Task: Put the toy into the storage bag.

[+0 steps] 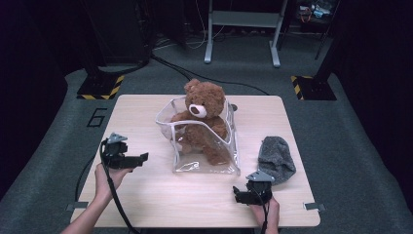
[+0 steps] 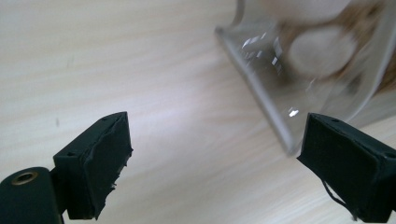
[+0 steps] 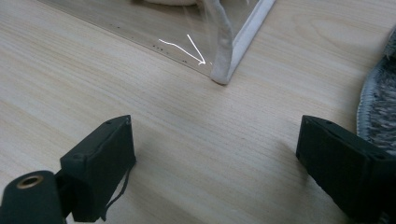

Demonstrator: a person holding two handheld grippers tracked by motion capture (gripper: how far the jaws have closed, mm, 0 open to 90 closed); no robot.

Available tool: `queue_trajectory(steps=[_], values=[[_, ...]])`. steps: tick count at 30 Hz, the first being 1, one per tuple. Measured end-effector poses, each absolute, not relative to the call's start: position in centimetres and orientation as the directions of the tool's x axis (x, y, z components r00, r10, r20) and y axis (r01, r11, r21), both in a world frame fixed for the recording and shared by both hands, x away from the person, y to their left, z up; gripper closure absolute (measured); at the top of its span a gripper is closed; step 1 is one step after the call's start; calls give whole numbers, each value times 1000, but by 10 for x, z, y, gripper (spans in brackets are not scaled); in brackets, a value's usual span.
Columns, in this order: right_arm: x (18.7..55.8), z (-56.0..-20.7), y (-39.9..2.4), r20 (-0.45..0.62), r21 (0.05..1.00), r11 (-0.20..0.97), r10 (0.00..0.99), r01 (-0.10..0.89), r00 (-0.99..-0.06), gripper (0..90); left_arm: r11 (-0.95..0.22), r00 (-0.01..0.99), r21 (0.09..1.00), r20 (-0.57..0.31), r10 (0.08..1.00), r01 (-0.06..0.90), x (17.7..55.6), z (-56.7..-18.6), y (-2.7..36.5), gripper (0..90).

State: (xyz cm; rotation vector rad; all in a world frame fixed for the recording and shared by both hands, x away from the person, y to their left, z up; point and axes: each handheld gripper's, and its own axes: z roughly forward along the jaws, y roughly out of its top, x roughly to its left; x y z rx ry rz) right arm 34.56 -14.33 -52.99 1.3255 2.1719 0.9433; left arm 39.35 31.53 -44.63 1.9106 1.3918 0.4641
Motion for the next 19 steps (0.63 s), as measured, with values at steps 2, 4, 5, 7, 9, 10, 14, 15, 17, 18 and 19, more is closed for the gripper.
queue_trajectory(steps=[2, 4, 5, 7, 9, 10, 14, 15, 17, 18, 19], values=[[346, -530, -143, -8, 734, 314, 891, 602, -454, 106, -188, 357, 701, -102, 929, 688, 388, -463, 321, 74], [346, -530, -143, -8, 734, 314, 891, 602, -454, 107, -186, 345, 676, -107, 933, 713, 382, -481, 324, 73], [346, -530, -143, -8, 734, 314, 891, 602, -454, 106, -199, 345, 667, -93, 934, 718, 380, -491, 325, 68], [346, -530, -143, -8, 734, 314, 891, 602, -455, 106, -186, 330, 660, -99, 939, 728, 375, -506, 326, 56], [345, -530, -143, -7, 735, 314, 890, 602, -456, 106, -190, 326, 659, -89, 941, 727, 372, -517, 327, 46], [345, -530, -143, -7, 734, 314, 890, 602, -456, 106, -197, 328, 656, -82, 941, 729, 370, -521, 327, 41], [345, -530, -143, -7, 735, 314, 890, 601, -456, 106, -199, 317, 701, -41, 948, 685, 365, -527, 323, 26], [345, -530, -143, -7, 735, 313, 890, 602, -456, 106, -202, 316, 707, -32, 948, 678, 364, -529, 322, 24], [345, -530, -143, -6, 735, 313, 890, 602, -455, 106, -223, 321, 724, 2, 947, 653, 361, -532, 321, 19], [345, -530, -143, -6, 735, 313, 890, 602, -456, 106, -219, 318, 726, 1, 948, 652, 361, -533, 320, 17], [345, -530, -143, -7, 735, 314, 890, 601, -456, 106, -220, 319, 724, 0, 948, 654, 361, -532, 321, 17]])
